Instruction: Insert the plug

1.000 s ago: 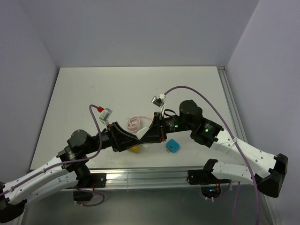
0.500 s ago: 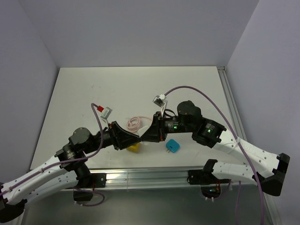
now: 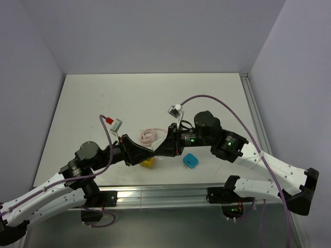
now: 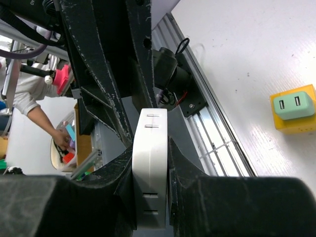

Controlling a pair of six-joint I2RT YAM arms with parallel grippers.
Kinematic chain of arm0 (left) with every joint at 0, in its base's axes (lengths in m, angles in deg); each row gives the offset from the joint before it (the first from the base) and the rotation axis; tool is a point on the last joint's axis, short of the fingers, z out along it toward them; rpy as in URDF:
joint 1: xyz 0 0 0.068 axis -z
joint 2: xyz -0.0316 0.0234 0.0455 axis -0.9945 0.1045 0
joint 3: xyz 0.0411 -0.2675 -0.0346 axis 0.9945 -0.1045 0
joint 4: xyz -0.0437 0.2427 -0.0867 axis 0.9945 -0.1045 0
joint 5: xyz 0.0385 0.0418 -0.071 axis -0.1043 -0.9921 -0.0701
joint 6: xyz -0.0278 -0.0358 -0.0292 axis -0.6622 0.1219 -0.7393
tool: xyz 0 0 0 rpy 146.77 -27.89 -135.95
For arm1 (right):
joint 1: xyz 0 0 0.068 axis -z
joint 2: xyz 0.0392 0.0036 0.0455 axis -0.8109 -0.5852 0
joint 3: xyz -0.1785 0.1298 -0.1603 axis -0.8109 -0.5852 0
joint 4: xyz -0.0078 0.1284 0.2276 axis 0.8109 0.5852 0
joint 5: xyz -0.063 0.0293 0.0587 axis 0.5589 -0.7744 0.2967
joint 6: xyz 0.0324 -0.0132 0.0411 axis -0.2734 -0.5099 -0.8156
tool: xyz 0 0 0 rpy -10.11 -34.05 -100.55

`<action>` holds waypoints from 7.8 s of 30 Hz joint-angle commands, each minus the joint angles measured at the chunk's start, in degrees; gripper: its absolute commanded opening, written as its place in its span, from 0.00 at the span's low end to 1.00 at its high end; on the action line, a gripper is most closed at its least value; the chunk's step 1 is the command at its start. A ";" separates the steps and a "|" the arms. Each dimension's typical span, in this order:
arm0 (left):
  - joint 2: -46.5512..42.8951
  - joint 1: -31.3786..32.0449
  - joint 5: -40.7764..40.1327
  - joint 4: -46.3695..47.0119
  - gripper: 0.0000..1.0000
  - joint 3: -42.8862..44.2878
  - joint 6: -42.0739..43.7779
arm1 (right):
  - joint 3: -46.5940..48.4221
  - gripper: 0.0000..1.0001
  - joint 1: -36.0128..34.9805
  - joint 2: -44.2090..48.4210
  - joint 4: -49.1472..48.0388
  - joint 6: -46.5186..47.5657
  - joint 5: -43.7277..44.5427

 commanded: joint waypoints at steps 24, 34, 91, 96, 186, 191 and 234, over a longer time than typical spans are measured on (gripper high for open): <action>-8.04 0.28 1.52 4.12 0.00 -1.78 7.33 | -2.99 0.00 -0.01 5.69 -8.06 -3.23 -10.21; -10.05 0.28 0.65 -1.58 0.18 0.15 10.31 | -4.13 0.00 3.23 7.70 -5.95 -2.97 -10.03; -8.75 0.28 -28.01 -18.99 0.77 6.75 20.07 | 22.85 0.00 20.20 -46.69 31.32 15.31 39.01; -8.39 0.28 -28.19 -19.08 0.77 7.01 19.90 | 22.85 0.00 20.20 -47.40 31.49 15.40 39.53; -9.53 0.28 -27.13 -19.17 0.78 5.87 17.44 | 17.47 0.00 18.09 -55.14 24.81 10.91 41.73; -9.88 0.28 -27.40 -20.22 0.78 6.13 16.30 | 22.84 0.65 18.01 -50.13 26.47 11.97 42.34; -12.16 0.28 -25.38 -26.46 0.76 8.51 9.17 | -13.10 1.00 14.76 -17.06 27.63 -43.31 41.65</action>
